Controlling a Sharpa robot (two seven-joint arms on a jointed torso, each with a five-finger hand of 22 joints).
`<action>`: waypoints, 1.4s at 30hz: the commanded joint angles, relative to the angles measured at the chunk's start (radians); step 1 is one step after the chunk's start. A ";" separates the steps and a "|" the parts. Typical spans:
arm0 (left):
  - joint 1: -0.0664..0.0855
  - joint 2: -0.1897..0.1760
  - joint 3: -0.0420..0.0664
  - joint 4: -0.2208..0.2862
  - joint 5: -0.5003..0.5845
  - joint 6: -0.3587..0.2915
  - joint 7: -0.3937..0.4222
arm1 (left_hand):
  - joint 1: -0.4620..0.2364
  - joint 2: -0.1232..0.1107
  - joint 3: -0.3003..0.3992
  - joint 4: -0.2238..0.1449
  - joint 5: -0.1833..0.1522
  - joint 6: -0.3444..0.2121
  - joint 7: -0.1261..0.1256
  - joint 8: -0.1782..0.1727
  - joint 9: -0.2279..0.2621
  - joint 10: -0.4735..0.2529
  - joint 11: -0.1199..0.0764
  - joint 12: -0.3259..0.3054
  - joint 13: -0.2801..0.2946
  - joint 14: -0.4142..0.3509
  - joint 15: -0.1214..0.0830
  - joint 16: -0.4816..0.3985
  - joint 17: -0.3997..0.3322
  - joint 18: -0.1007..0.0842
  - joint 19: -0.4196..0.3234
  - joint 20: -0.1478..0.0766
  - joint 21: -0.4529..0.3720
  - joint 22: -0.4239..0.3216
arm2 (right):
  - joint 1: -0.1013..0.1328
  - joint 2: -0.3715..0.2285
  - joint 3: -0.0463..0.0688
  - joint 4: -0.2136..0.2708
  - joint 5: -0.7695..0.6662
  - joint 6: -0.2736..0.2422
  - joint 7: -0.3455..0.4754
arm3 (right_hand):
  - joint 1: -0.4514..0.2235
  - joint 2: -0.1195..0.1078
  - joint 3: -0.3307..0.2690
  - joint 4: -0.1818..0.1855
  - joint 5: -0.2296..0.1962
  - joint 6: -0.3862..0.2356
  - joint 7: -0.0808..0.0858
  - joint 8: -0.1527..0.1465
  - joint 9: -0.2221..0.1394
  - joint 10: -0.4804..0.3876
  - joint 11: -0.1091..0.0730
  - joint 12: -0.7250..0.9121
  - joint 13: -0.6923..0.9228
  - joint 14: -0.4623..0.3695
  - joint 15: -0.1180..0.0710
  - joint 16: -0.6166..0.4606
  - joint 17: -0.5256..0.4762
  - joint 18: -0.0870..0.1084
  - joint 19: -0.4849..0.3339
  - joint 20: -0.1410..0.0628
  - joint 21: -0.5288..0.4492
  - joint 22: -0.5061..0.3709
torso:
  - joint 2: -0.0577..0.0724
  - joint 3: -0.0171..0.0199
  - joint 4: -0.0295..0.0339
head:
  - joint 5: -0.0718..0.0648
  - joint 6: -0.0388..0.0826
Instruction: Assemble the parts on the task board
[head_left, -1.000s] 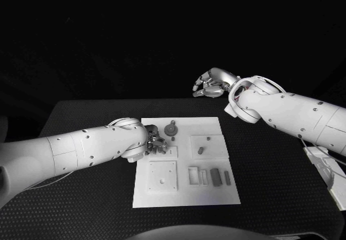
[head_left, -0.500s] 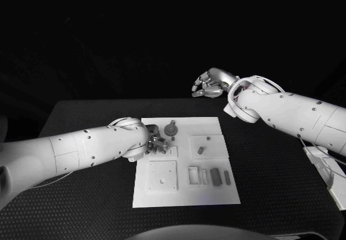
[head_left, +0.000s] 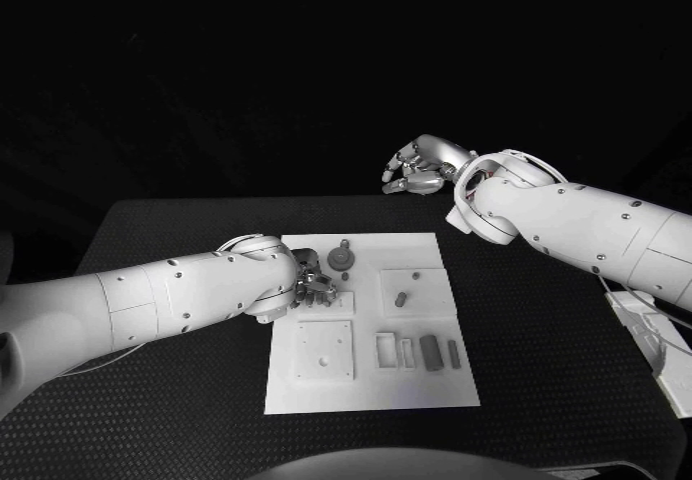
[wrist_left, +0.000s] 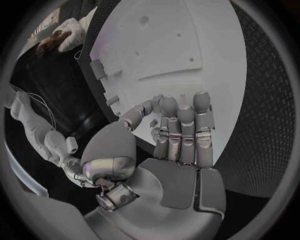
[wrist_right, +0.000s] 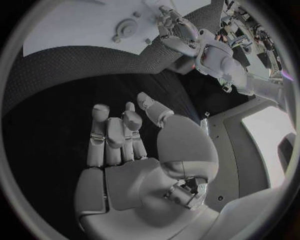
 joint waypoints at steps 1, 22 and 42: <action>-0.005 0.004 -0.002 0.011 -0.002 0.039 0.013 | 0.007 -0.003 0.009 0.001 -0.007 0.058 -0.067 0.003 -0.001 0.051 -0.061 0.005 0.001 0.023 -0.034 0.005 -0.002 0.030 0.026 -0.036 0.006 0.023 | -0.001 0.001 0.001 -0.001 0.002 0.014 0.010 | -0.008 -0.002 0.003 0.002 0.002 0.001 0.012 -0.007 0.001 -0.006 -0.001 -0.006 -0.001 -0.005 0.001 -0.006 -0.002 0.012 0.003 -0.001 -0.006 0.013 | 0.000 0.0008 -0.0004 | 0.000 -0.003; -0.005 0.001 -0.001 0.005 -0.002 0.017 0.022 | -0.037 -0.108 -0.011 0.101 -0.178 0.023 -0.062 0.044 -0.037 0.031 -0.057 0.008 -0.008 0.004 -0.035 0.013 -0.027 0.028 0.004 -0.038 0.009 0.019 | -0.001 0.000 0.001 -0.001 0.004 0.015 0.009 | -0.011 -0.004 0.002 0.002 0.002 -0.001 0.013 -0.009 0.002 -0.008 0.000 -0.007 0.000 -0.010 0.001 -0.007 -0.006 0.012 0.002 0.000 -0.007 0.013 | 0.000 -0.0002 0.0002 | -0.003 -0.006; -0.005 -0.005 -0.001 -0.004 0.014 0.026 0.022 | -0.008 -0.058 -0.008 0.058 -0.195 0.005 -0.062 0.087 -0.069 0.024 -0.057 0.020 -0.014 -0.007 -0.035 0.032 -0.042 0.028 -0.005 -0.037 0.017 0.020 | -0.002 -0.001 0.001 -0.002 0.005 0.018 0.010 | -0.011 -0.004 0.002 0.002 0.002 -0.002 0.013 -0.010 0.003 -0.010 0.000 -0.007 0.000 -0.011 0.002 -0.007 -0.006 0.012 0.001 0.000 -0.008 0.013 | 0.000 0.0001 0.0005 | -0.002 -0.008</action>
